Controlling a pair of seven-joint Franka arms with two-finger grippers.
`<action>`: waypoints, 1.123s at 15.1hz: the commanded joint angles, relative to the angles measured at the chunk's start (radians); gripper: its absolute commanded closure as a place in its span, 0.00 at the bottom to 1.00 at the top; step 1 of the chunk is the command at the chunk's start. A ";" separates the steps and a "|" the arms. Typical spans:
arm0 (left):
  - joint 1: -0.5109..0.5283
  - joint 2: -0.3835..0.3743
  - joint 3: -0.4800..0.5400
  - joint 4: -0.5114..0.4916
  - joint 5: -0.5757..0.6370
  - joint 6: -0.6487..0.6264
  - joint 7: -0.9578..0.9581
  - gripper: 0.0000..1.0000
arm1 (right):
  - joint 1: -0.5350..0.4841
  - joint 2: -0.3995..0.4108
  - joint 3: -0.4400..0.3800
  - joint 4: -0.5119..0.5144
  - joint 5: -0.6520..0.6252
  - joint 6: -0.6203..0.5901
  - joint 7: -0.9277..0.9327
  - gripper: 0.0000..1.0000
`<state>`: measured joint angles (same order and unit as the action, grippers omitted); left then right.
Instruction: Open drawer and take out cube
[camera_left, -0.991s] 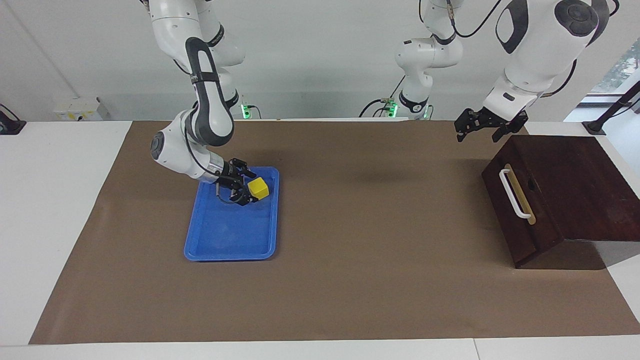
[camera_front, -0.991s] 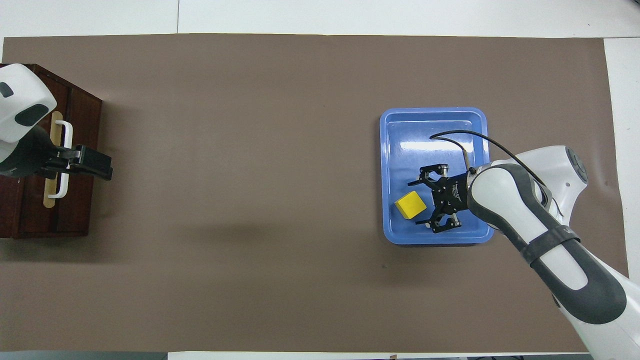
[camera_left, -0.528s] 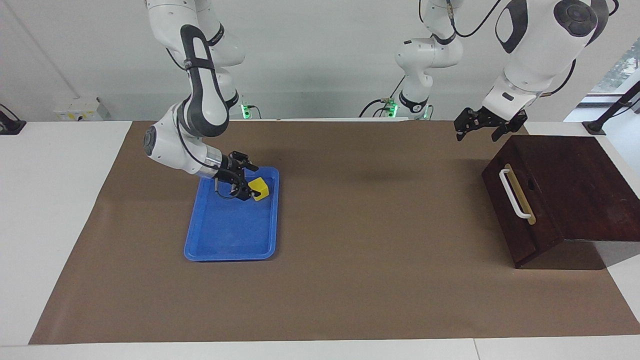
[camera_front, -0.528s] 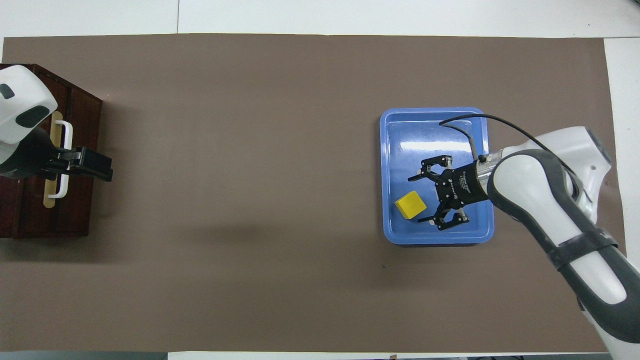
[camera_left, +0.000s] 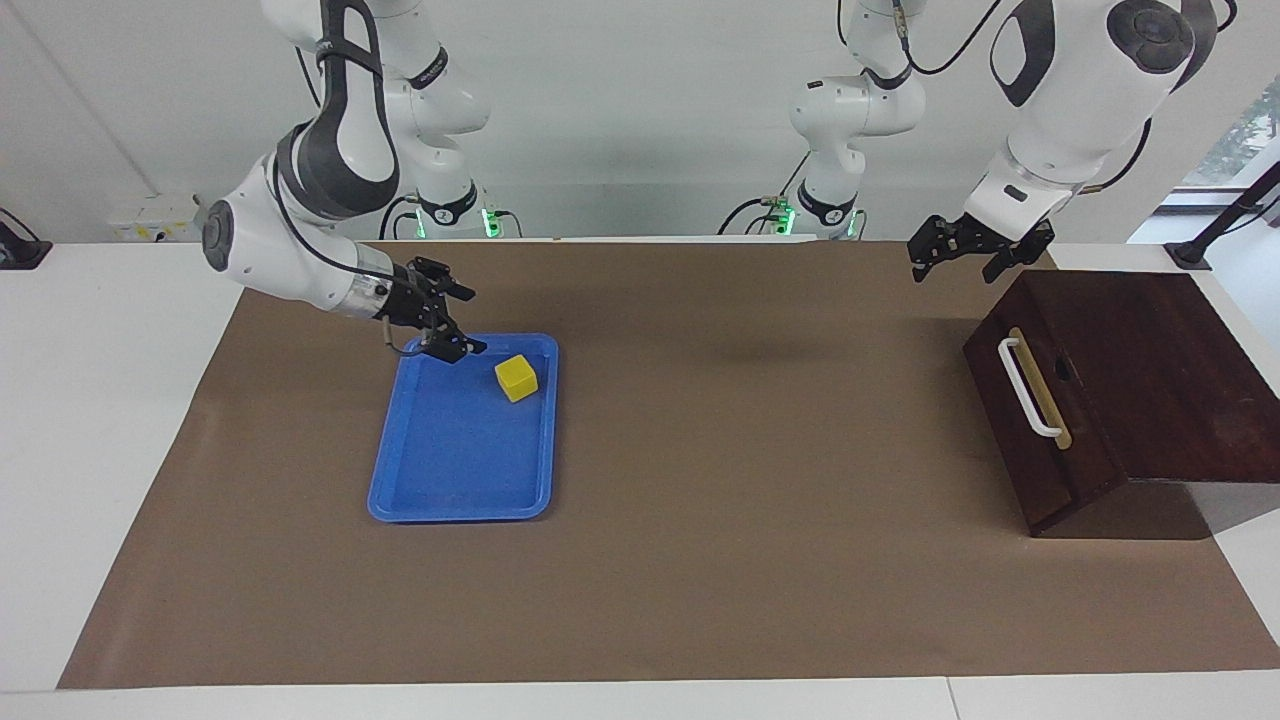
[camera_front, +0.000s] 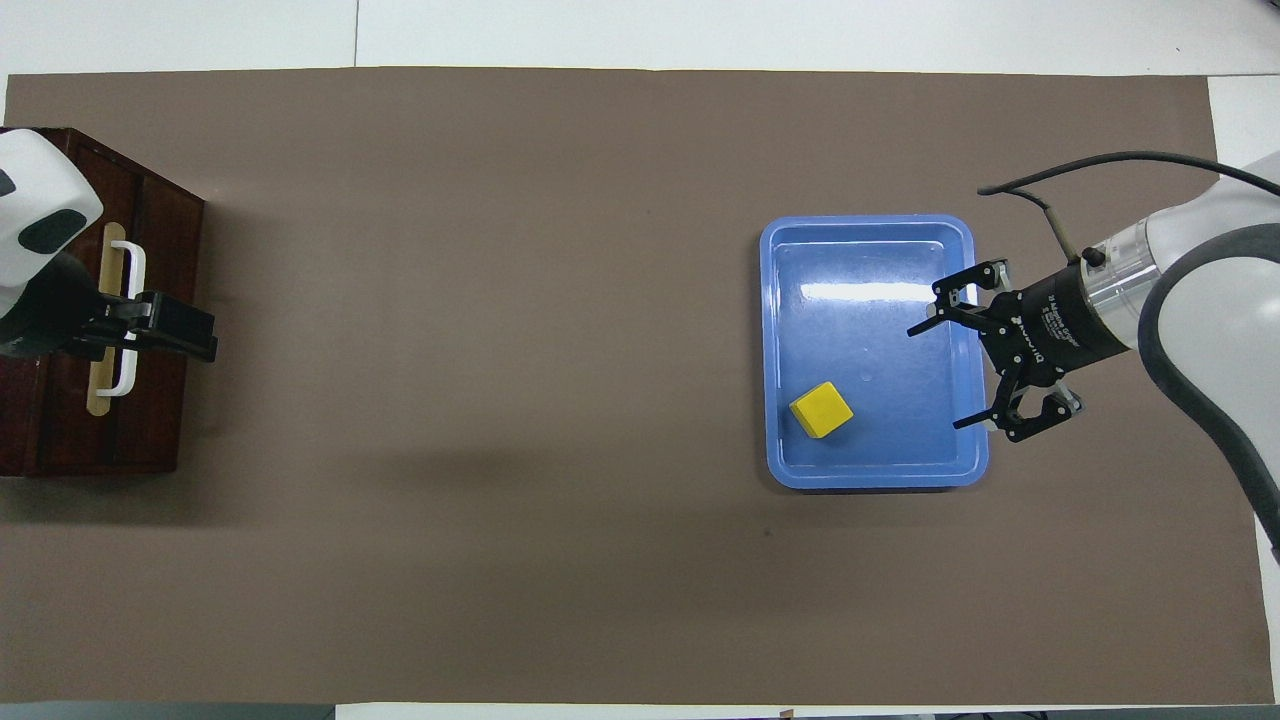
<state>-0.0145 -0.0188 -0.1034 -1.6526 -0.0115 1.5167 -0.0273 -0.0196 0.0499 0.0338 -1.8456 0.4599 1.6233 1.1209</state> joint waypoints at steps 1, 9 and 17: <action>0.010 -0.029 0.008 -0.026 0.007 0.005 0.003 0.00 | 0.006 -0.031 0.012 0.022 -0.095 -0.014 -0.169 0.00; 0.008 -0.029 0.007 -0.026 0.007 0.005 0.003 0.00 | 0.018 -0.099 0.015 0.022 -0.294 -0.005 -0.767 0.00; 0.008 -0.029 0.007 -0.026 0.007 0.005 0.003 0.00 | 0.003 -0.101 0.015 0.133 -0.432 -0.072 -1.012 0.00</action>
<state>-0.0069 -0.0191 -0.0977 -1.6526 -0.0115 1.5167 -0.0273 -0.0061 -0.0515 0.0442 -1.7621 0.0712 1.6011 0.1611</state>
